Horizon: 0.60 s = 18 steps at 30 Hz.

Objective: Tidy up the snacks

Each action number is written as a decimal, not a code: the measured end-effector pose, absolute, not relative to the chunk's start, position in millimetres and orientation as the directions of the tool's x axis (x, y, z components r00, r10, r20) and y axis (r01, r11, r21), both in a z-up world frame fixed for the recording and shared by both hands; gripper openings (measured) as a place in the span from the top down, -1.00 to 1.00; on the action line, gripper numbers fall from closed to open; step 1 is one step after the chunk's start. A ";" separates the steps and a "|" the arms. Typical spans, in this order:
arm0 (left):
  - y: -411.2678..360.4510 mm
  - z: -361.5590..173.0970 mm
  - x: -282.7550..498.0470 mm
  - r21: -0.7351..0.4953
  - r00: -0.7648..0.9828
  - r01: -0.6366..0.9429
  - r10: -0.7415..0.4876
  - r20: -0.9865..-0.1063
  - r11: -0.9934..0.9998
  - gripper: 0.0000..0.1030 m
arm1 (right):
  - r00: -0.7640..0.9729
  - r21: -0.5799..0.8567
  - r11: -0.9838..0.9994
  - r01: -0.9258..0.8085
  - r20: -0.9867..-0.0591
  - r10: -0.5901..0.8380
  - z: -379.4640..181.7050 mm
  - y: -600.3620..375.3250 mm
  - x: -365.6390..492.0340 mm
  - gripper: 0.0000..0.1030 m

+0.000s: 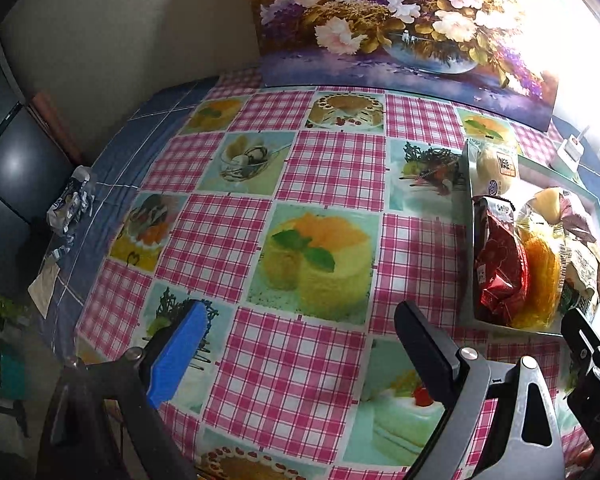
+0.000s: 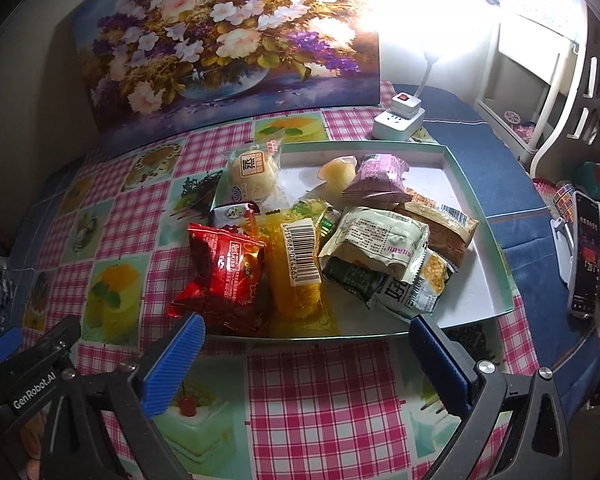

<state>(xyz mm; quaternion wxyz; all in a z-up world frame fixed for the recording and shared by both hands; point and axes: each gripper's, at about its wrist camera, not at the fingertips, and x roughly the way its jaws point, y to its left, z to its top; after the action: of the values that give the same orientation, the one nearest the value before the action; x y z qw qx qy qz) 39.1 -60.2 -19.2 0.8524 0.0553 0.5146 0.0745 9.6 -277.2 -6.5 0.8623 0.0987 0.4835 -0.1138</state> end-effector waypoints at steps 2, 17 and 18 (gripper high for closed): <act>-60.7 -19.1 38.3 0.181 0.457 -0.064 0.190 -0.869 0.982 -0.84 | 0.506 0.061 0.954 0.292 -0.857 -0.101 -6.2 -277.6 9.4 -1.00; -62.3 -18.9 37.6 0.172 0.455 -0.027 0.165 -0.875 0.985 -0.84 | 0.483 0.067 0.950 0.304 -0.871 -0.093 -11.6 -278.7 11.5 -1.00; -62.3 -19.4 37.8 0.172 0.454 -0.026 0.165 -0.876 0.985 -0.84 | 0.483 0.068 0.950 0.304 -0.871 -0.093 -11.9 -278.8 11.8 -1.00</act>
<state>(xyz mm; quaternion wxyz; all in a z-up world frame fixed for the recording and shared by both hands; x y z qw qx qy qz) 37.8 -62.3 -19.4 0.8500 0.0668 0.5196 0.0561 11.8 -278.8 -11.9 0.8544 0.1068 0.4951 -0.1161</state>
